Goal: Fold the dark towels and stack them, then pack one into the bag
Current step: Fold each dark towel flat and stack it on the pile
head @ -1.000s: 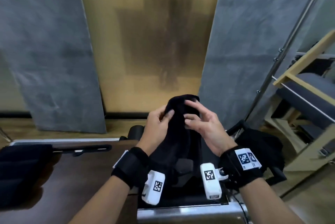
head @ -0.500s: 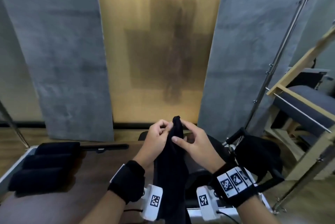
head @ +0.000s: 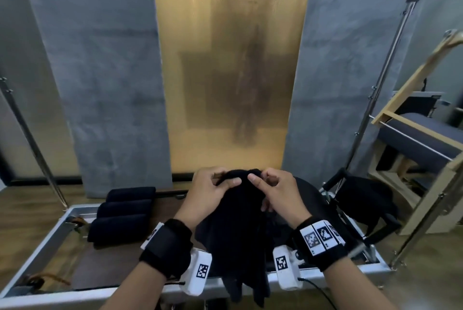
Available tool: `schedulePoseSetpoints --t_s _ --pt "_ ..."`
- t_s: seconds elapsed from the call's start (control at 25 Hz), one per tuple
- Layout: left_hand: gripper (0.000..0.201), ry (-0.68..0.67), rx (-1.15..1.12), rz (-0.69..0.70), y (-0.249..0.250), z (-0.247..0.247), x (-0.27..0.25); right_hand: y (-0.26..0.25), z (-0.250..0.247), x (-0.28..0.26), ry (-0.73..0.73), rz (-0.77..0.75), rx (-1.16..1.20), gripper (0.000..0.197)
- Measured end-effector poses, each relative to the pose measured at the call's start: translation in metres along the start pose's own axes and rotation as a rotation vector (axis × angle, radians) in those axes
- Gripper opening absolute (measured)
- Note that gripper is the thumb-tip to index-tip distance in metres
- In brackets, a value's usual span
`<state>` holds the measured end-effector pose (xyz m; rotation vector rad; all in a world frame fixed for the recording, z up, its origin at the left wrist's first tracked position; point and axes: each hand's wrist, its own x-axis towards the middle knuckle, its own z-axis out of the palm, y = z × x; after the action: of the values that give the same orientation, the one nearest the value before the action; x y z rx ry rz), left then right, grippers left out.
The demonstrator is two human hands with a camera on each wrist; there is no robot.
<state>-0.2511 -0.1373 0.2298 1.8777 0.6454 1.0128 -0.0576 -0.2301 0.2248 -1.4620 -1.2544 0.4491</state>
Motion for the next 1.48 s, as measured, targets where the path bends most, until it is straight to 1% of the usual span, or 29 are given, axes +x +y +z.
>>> schedulePoseSetpoints --t_s 0.04,0.08,0.12,0.16,0.2,0.24,0.28,0.32,0.36,0.4,0.44,0.48,0.52,0.56,0.6,0.64,0.72,0.76,0.8,0.88,0.92,0.96,1.04,1.12,1.2,1.24,1.36,1.44,1.48 --pt "0.014 0.016 -0.014 0.011 0.001 -0.009 -0.007 -0.004 0.012 -0.009 0.010 0.006 -0.058 0.054" --pt "0.015 0.030 -0.025 0.004 0.003 -0.016 -0.015 -0.009 0.025 -0.017 0.037 0.001 -0.124 0.048" --pt "0.020 0.045 -0.029 -0.014 0.003 -0.022 -0.021 -0.014 0.037 -0.025 0.083 -0.011 -0.165 0.036" --pt "0.032 0.060 -0.037 -0.037 0.003 -0.026 -0.027 -0.019 0.047 -0.033 0.120 -0.033 -0.137 0.024" --pt "0.048 0.077 -0.048 -0.066 0.002 -0.031 -0.033 -0.027 0.055 -0.040 0.108 -0.080 -0.091 0.032" --pt "0.061 0.092 -0.060 -0.104 0.002 -0.036 -0.037 -0.031 0.063 -0.047 0.051 -0.138 -0.031 0.047" --pt "0.068 0.102 -0.080 -0.147 0.001 -0.040 -0.040 -0.037 0.069 -0.051 -0.029 -0.165 -0.004 0.056" --pt "0.069 0.103 -0.108 -0.184 -0.001 -0.045 -0.044 -0.043 0.077 -0.056 -0.109 -0.179 0.004 0.059" --pt "0.066 0.092 -0.128 -0.219 -0.001 -0.050 -0.048 -0.050 0.086 -0.060 -0.157 -0.199 -0.018 0.060" --pt "0.063 0.081 -0.136 -0.253 -0.001 -0.055 -0.051 -0.053 0.094 -0.062 -0.151 -0.231 -0.054 0.057" --pt "0.062 0.072 -0.123 -0.275 0.001 -0.059 -0.054 -0.056 0.101 -0.062 -0.108 -0.251 -0.077 0.050" --pt "0.062 0.070 -0.116 -0.284 0.003 -0.064 -0.057 -0.059 0.107 -0.061 -0.054 -0.266 -0.071 0.037" --pt "0.061 0.075 -0.123 -0.281 0.003 -0.069 -0.060 -0.064 0.111 -0.059 -0.002 -0.276 -0.074 0.022" --pt "0.057 0.080 -0.164 -0.268 0.003 -0.074 -0.065 -0.067 0.114 -0.056 0.034 -0.269 -0.082 0.013" --pt "0.054 0.056 -0.219 -0.243 0.003 -0.077 -0.072 -0.071 0.115 -0.054 0.072 -0.251 -0.103 0.021" --pt "0.059 0.016 -0.229 -0.209 0.000 -0.081 -0.080 -0.073 0.118 -0.052 0.102 -0.218 -0.108 0.033" --pt "0.077 -0.047 -0.047 -0.137 -0.008 -0.090 -0.092 -0.078 0.125 -0.050 0.127 -0.138 -0.039 0.051" --pt "0.073 -0.032 0.015 -0.090 -0.012 -0.093 -0.096 -0.079 0.128 -0.051 0.117 -0.095 0.003 0.055" --pt "0.057 0.000 0.022 -0.041 -0.014 -0.097 -0.099 -0.079 0.129 -0.051 0.103 -0.059 0.041 0.056" --pt "0.018 0.065 -0.048 -0.002 -0.011 -0.106 -0.101 -0.078 0.128 -0.053 0.061 -0.005 0.141 0.050" --pt "0.007 0.091 -0.060 0.005 -0.011 -0.112 -0.102 -0.076 0.126 -0.056 0.032 0.024 0.199 0.047" --pt "0.008 0.110 -0.048 0.023 -0.012 -0.117 -0.102 -0.075 0.125 -0.058 0.008 0.053 0.252 0.045" --pt "0.011 0.093 -0.027 0.023 -0.011 -0.118 -0.103 -0.073 0.126 -0.064 -0.047 0.092 0.317 0.044" --pt "0.017 0.033 -0.070 0.004 -0.009 -0.107 -0.105 -0.073 0.131 -0.068 -0.087 0.093 0.338 0.042" --pt "0.030 0.010 -0.116 -0.006 -0.008 -0.096 -0.108 -0.074 0.135 -0.068 -0.112 0.075 0.322 0.037" --pt "0.030 0.007 -0.133 0.004 -0.009 -0.092 -0.109 -0.073 0.134 -0.068 -0.118 0.067 0.310 0.035" --pt "0.012 0.068 -0.174 0.018 -0.013 -0.094 -0.106 -0.067 0.121 -0.067 -0.068 0.057 0.300 0.038" --pt "0.012 0.147 -0.162 -0.022 -0.015 -0.099 -0.102 -0.060 0.105 -0.066 0.024 0.061 0.314 0.041" --pt "0.015 0.170 -0.150 -0.033 -0.015 -0.101 -0.101 -0.056 0.096 -0.065 0.077 0.062 0.307 0.040"
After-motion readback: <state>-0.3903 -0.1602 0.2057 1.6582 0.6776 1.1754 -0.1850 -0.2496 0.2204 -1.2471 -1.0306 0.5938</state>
